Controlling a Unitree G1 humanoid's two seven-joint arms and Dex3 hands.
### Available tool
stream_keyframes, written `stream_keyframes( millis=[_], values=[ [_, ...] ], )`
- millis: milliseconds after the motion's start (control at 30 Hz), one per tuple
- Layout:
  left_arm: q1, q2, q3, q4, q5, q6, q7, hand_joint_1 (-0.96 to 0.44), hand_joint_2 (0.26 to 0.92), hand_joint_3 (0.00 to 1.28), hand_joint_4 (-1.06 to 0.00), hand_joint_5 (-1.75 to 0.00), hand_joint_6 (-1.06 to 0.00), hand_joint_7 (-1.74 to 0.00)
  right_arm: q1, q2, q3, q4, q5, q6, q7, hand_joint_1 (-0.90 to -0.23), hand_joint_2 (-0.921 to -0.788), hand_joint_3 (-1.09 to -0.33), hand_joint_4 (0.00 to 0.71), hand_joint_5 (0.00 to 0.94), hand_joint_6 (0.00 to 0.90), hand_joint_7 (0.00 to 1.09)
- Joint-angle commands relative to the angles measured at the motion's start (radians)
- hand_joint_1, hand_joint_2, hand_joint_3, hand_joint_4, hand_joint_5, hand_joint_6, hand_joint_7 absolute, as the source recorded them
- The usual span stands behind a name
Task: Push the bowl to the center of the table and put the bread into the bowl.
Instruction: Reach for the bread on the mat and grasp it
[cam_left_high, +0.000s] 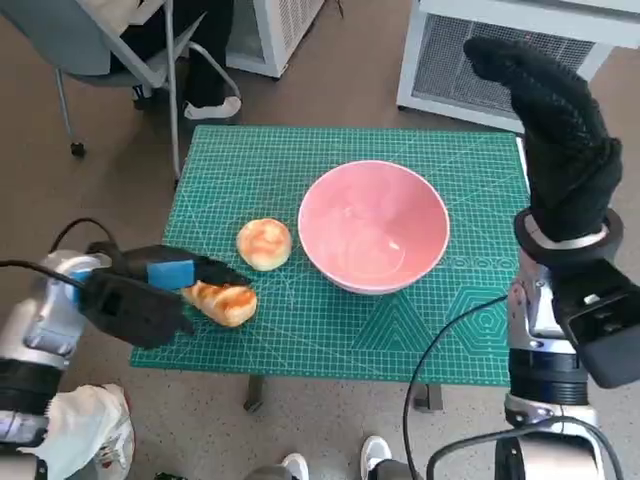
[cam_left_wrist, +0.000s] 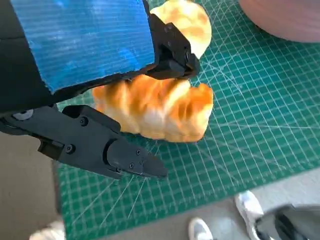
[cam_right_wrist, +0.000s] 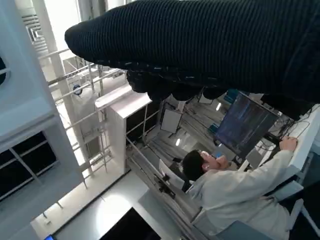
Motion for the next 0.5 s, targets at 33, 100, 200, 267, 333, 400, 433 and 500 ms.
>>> stream_keyframes(
  millis=[33,100,200,267,333,400,433,500],
  values=[
    [0.015,-0.008,-0.034,0.063,0.082,-0.044,0.083,-0.13,0.862,0.02,-0.57,-0.08,-0.62,-0.14,0.026,-0.003,0.001,-0.008,-0.013,0.012,-0.008,-0.580,-0.921,-0.762,0.303,0.006,0.043,0.57],
    [0.015,-0.012,-0.040,0.090,0.111,-0.078,0.142,-0.11,0.878,0.03,-0.65,-0.12,-0.67,-0.17,0.028,-0.001,0.001,-0.009,-0.014,0.013,-0.009,-0.579,-0.921,-0.763,0.305,0.007,0.042,0.57],
    [0.010,-0.016,-0.047,0.135,0.144,-0.136,0.225,-0.25,0.906,0.12,-0.65,-0.44,-0.60,-0.89,0.030,0.000,0.002,-0.008,-0.016,0.011,-0.011,-0.578,-0.921,-0.763,0.307,0.007,0.040,0.57],
    [0.003,-0.017,-0.053,0.166,0.162,-0.173,0.271,-0.13,0.913,0.15,-0.59,-0.86,-0.56,-1.08,0.032,0.001,0.002,-0.007,-0.017,0.009,-0.012,-0.578,-0.921,-0.763,0.307,0.007,0.040,0.57],
    [-0.006,-0.016,-0.059,0.195,0.174,-0.207,0.307,-0.07,0.917,0.15,-0.58,-1.09,-0.56,-1.14,0.033,0.002,0.003,-0.005,-0.020,0.006,-0.013,-0.574,-0.921,-0.764,0.307,0.007,0.037,0.57],
    [-0.016,-0.013,-0.062,0.216,0.180,-0.234,0.328,-0.03,0.919,0.14,-0.59,-1.22,-0.57,-1.15,0.034,0.003,0.003,-0.003,-0.022,0.005,-0.015,-0.571,-0.921,-0.764,0.307,0.007,0.034,0.57],
    [-0.021,-0.012,-0.064,0.224,0.180,-0.245,0.334,-0.02,0.920,0.13,-0.60,-1.25,-0.58,-1.15,0.034,0.003,0.004,-0.003,-0.023,0.004,-0.016,-0.570,-0.921,-0.765,0.307,0.006,0.033,0.57],
    [-0.030,-0.005,-0.059,0.228,0.168,-0.263,0.330,-0.01,0.920,0.11,-0.63,-1.27,-0.59,-1.13,0.034,0.003,0.003,0.001,-0.024,0.002,-0.016,-0.569,-0.921,-0.765,0.306,0.006,0.032,0.57]
  ],
)
